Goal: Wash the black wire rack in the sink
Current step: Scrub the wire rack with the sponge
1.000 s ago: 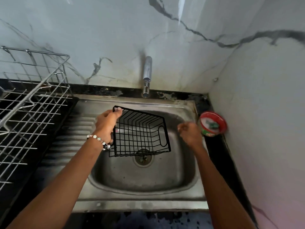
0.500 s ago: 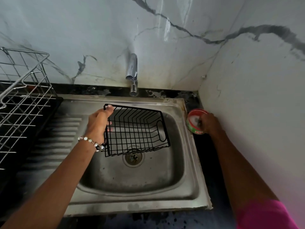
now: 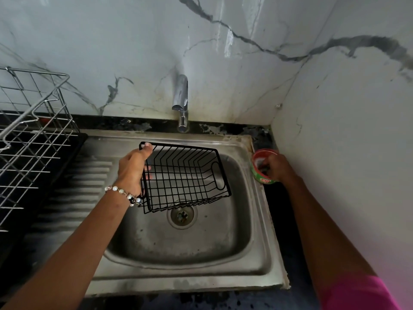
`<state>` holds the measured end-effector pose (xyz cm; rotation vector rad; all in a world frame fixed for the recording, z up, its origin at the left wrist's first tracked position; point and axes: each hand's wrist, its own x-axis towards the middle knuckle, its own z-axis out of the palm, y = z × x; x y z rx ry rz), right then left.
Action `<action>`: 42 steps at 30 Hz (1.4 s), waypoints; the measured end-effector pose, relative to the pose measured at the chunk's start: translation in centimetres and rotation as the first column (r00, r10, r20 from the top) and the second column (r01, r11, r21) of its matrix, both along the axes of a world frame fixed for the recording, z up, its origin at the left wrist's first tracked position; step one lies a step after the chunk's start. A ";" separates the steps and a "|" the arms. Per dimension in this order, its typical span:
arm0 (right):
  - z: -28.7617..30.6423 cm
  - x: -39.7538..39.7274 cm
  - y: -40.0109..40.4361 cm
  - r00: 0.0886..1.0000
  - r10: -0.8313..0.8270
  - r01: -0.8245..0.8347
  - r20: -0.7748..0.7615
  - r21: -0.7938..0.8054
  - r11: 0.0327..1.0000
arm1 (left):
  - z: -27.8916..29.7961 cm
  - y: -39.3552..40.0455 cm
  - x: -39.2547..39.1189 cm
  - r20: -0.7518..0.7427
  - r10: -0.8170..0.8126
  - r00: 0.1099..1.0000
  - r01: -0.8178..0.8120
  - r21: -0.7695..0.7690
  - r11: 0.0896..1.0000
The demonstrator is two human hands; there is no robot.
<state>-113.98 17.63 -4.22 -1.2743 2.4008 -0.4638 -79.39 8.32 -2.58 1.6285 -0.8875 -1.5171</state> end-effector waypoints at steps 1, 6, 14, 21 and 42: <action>-0.4 -0.4 -0.1 0.999 -0.021 0.020 0.028 0.021 1.000 | 0.1 0.0 0.0 -0.001 0.000 1.000 0.000 0.001 1.000; -0.4 -1.2 0.8 0.968 -0.249 0.249 0.004 0.040 0.968 | 0.2 -0.2 0.1 0.001 -0.006 1.000 0.006 -0.011 1.000; -1.5 -1.4 0.5 0.959 -0.271 0.279 0.077 -0.113 0.954 | 0.3 -0.4 0.0 0.019 -0.041 0.999 0.041 -0.004 0.999; -0.2 -1.8 0.6 0.709 -0.400 0.659 0.581 -0.342 0.670 | 0.2 -0.4 -0.3 0.009 -0.055 0.998 0.055 -0.004 0.999; 0.3 -1.5 1.7 0.918 -0.395 0.382 0.043 -0.373 0.845 | 0.6 -0.1 0.3 -0.024 -0.103 0.994 0.103 0.004 0.995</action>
